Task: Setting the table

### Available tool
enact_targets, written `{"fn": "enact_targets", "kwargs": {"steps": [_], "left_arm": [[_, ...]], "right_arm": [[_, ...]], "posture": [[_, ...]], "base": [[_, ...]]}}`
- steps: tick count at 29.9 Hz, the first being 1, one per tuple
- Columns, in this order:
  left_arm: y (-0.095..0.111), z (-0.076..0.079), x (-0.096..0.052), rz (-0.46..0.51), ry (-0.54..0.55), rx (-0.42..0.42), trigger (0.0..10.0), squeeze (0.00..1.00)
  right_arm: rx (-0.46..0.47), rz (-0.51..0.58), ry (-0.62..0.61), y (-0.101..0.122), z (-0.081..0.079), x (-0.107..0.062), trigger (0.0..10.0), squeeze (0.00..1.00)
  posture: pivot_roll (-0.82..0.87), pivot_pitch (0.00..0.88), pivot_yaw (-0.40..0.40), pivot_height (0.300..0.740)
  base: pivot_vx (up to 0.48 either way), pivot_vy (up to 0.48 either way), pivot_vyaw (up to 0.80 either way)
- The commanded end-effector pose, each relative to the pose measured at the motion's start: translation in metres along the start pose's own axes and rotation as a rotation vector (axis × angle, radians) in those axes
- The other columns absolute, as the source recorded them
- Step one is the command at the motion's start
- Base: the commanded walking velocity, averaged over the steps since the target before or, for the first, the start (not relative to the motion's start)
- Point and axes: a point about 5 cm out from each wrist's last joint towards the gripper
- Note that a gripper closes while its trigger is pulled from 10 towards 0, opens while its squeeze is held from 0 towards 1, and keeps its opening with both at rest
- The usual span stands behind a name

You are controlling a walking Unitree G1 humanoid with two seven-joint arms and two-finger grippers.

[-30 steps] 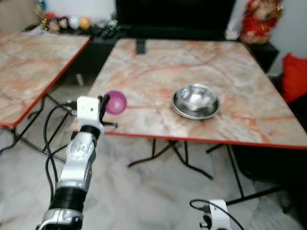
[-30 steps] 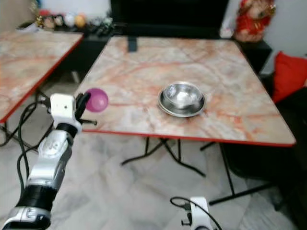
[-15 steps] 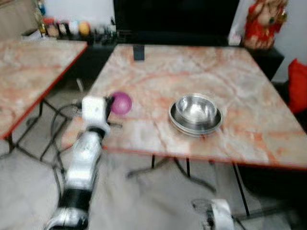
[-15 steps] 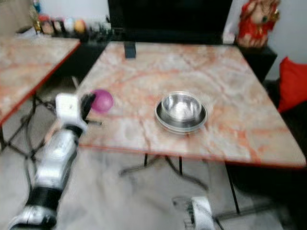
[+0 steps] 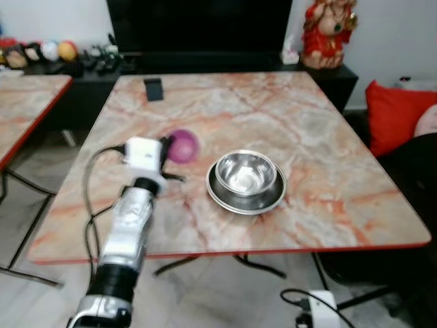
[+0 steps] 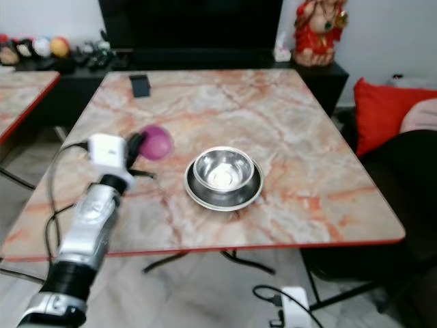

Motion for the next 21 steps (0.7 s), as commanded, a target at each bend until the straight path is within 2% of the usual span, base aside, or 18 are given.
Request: {"fn": "enact_targets", "kwargs": {"steps": [1,15,21], "left_arm": [[0.0029,-0.0136,-0.0025,0.011,0.043,0.014,10.0,0.00],[0.0030,-0.0142,-0.0020,0.008,0.059,0.005,10.0,0.00],[0.0035,-0.0146,-0.0012,0.007,0.062,0.006,10.0,0.00]], "right_arm": [[0.013,0.016,0.024,0.0054,-0.0098,0.0009,10.0,0.00],[-0.005,0.023,0.039,0.0060,-0.0101,0.0009,10.0,0.00],[-0.008,0.030,0.045,0.0069,-0.0105,0.0010,10.0,0.00]], "posture": [[0.07,0.000,-0.041,0.731],[0.07,0.000,-0.044,0.731],[0.07,0.000,-0.043,0.731]], "base": [[0.292,0.000,0.00],[0.021,0.000,0.00],[0.000,0.000,0.80]]}}
Point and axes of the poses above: a point about 5 cm out from each wrist's last joint towards the gripper, its own x axis pointing out of the wrist towards the gripper, its own y axis along the axis of the wrist's last joint, z = x × y, and after that the axes turned 6 degrees about -x, right-handed
